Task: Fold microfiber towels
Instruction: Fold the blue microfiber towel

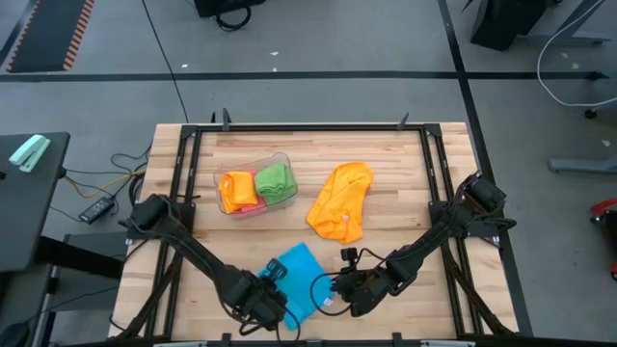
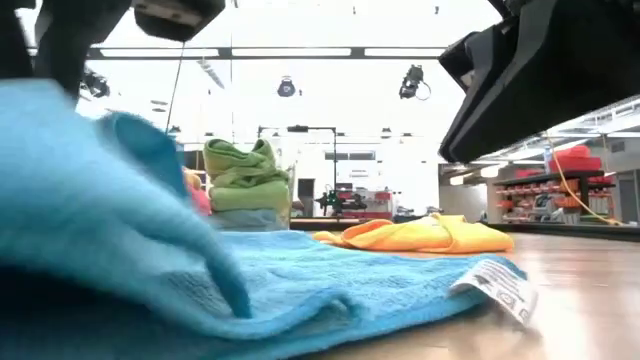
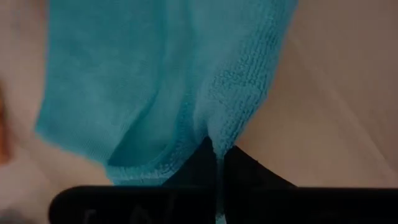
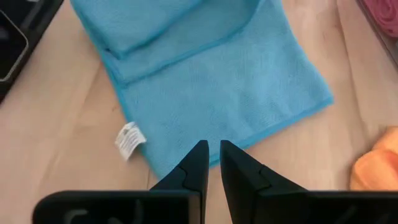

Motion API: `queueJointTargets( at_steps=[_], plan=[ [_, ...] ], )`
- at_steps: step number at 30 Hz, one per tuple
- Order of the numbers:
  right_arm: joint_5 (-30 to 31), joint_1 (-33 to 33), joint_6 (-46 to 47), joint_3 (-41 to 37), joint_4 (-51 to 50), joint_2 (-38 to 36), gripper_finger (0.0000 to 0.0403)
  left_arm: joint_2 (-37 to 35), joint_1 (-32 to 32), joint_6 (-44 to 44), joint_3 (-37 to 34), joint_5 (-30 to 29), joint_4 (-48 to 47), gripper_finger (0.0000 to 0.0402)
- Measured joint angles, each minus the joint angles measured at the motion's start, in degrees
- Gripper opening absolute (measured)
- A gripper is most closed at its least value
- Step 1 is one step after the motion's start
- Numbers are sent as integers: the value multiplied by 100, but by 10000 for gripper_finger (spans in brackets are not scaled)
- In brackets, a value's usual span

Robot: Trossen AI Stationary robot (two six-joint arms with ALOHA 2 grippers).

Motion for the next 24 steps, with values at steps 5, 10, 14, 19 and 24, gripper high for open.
queueJointTargets(
  at_steps=[5, 10, 14, 19, 24],
  plan=[
    [-72, 1, 104, -265, 337, 4, 49, 21, 0, -250, -542, 82, -34, 49],
    [-74, 0, 200, -322, 346, 7, 49, 21, -54, -585, -799, 106, -13, 54],
    [-74, -9, 205, -323, 379, 7, 49, -52, -93, -872, -786, 117, 11, 76],
    [-74, -11, 242, -323, 379, 7, 49, -192, -121, -1150, -762, 186, -14, 136],
    [-74, -11, 241, -323, 387, 7, 49, -220, -121, -1375, -404, 217, -336, 184]
  ],
)
